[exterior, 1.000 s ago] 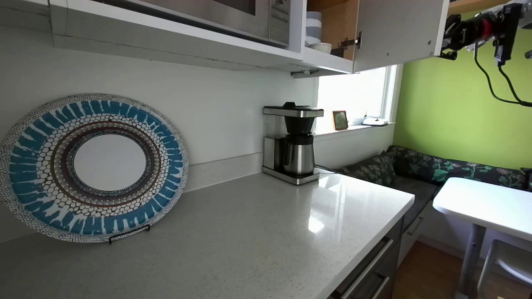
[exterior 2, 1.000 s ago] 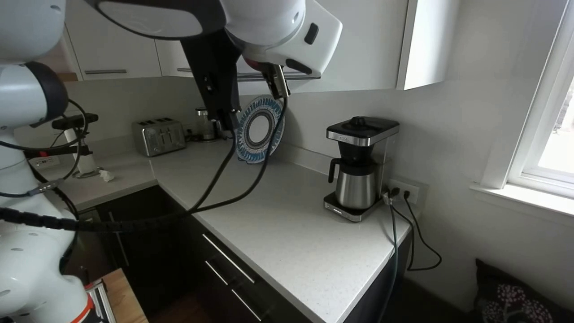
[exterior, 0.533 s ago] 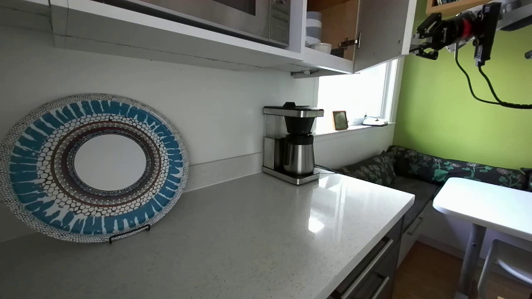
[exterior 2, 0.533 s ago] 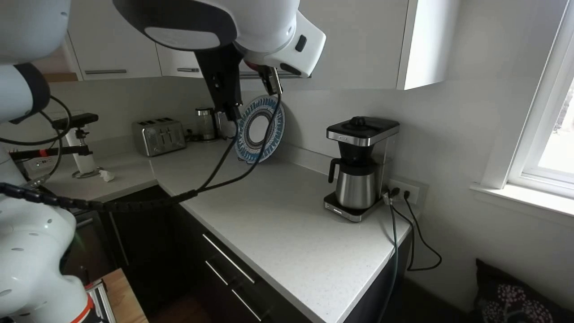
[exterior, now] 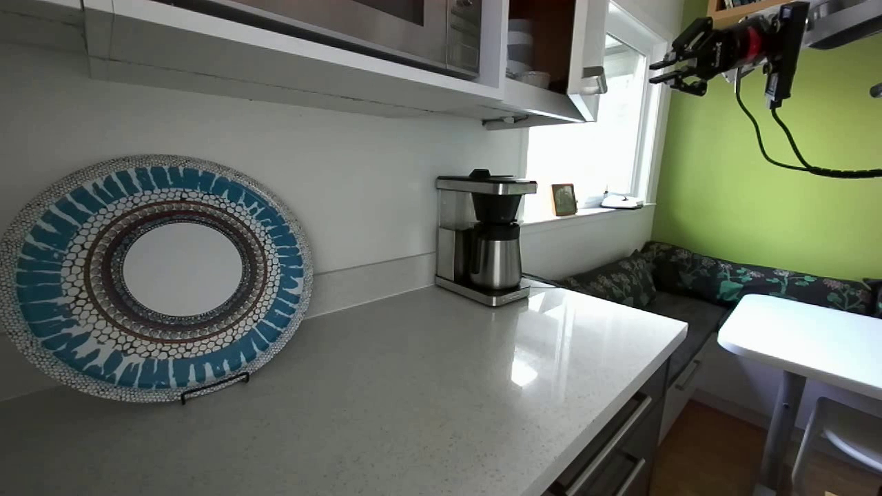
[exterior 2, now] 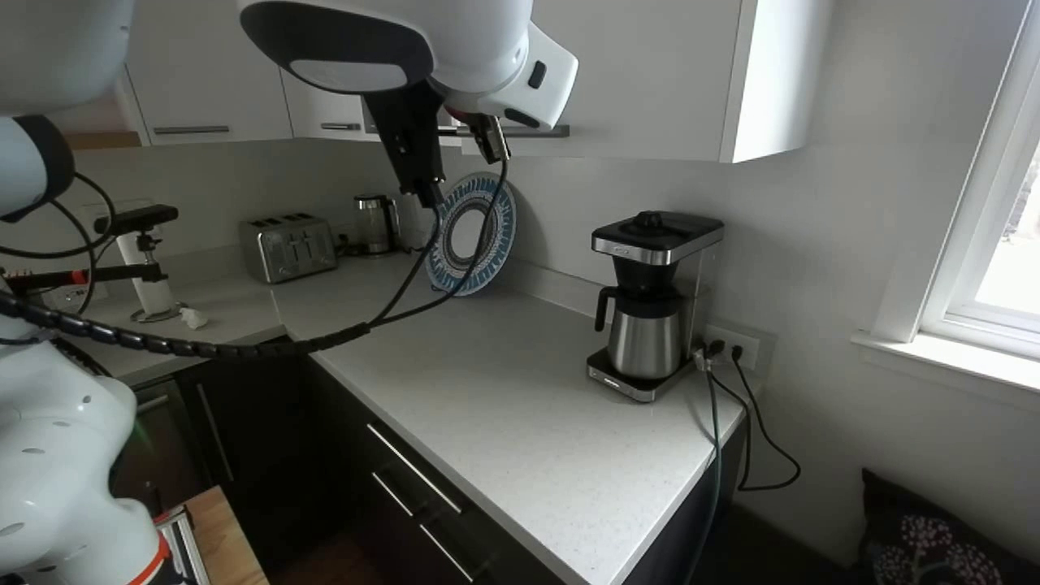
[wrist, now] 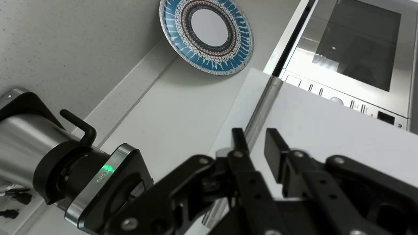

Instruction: Close the top right cupboard door

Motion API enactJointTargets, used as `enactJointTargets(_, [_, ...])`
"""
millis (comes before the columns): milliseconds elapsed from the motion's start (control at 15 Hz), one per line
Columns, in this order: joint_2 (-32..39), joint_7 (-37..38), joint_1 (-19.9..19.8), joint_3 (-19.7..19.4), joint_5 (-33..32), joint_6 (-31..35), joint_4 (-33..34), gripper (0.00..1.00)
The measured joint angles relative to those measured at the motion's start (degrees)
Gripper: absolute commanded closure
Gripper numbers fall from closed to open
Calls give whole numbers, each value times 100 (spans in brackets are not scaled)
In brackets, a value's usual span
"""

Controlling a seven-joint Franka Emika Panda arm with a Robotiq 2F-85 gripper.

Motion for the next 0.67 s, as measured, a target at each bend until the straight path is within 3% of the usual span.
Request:
enactJointTargets(467, [-8, -6, 0, 0, 0, 0, -17, 77])
enactJointTargets(533, [-8, -6, 0, -1, 0, 0, -17, 52])
enactJointTargets(667, [-7, -6, 0, 3, 6, 0, -12, 45])
